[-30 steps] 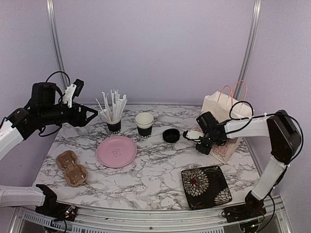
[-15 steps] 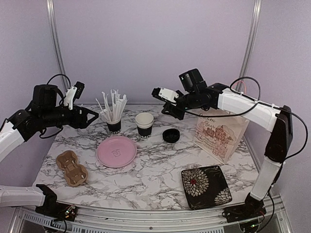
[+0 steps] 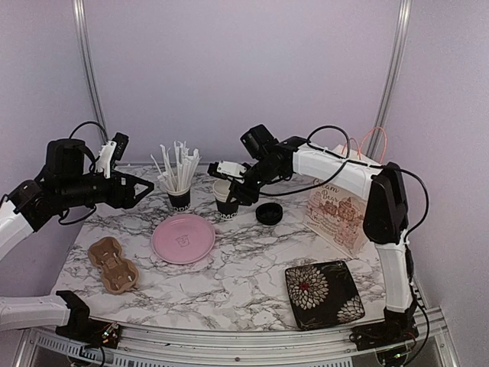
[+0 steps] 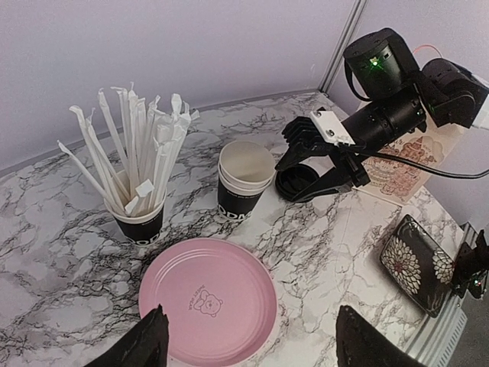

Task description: Pack the takeout coffee

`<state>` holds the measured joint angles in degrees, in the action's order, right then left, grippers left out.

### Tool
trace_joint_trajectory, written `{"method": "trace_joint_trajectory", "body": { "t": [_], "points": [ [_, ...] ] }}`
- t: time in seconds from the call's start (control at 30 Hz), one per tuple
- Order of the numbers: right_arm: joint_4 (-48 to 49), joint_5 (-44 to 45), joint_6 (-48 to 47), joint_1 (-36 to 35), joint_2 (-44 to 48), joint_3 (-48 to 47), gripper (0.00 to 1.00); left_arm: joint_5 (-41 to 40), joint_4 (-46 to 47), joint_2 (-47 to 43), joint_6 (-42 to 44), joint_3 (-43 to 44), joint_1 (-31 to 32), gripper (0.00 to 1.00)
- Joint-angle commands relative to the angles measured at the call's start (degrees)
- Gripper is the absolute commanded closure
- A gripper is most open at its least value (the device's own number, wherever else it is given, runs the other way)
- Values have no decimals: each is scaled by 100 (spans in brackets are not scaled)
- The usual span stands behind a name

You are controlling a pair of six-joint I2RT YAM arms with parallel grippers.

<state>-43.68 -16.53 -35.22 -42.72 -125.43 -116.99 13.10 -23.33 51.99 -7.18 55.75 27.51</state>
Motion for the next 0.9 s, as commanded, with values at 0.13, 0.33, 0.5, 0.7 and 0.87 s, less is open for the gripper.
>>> {"method": "trace_joint_trajectory", "body": {
  "t": [0.13, 0.33, 0.5, 0.7, 0.87],
  "points": [
    [-193, -70, 169, -61, -347, -764, 54, 163, 96, -150, -112, -107, 35, 25],
    [-164, 41, 195, -62, -676, -1080, 58, 140, 98, -259, -139, -140, 44, 25],
    [-242, 58, 156, -68, -792, -1212, 63, 114, 78, -335, -134, -194, 53, 25],
    [-290, 142, 70, -63, -890, -1212, 70, 64, 13, -356, -110, -208, 53, 25],
    [-299, 151, 44, -65, -909, -1211, 76, 44, 19, -334, -95, -239, 53, 25]
  ]
}}
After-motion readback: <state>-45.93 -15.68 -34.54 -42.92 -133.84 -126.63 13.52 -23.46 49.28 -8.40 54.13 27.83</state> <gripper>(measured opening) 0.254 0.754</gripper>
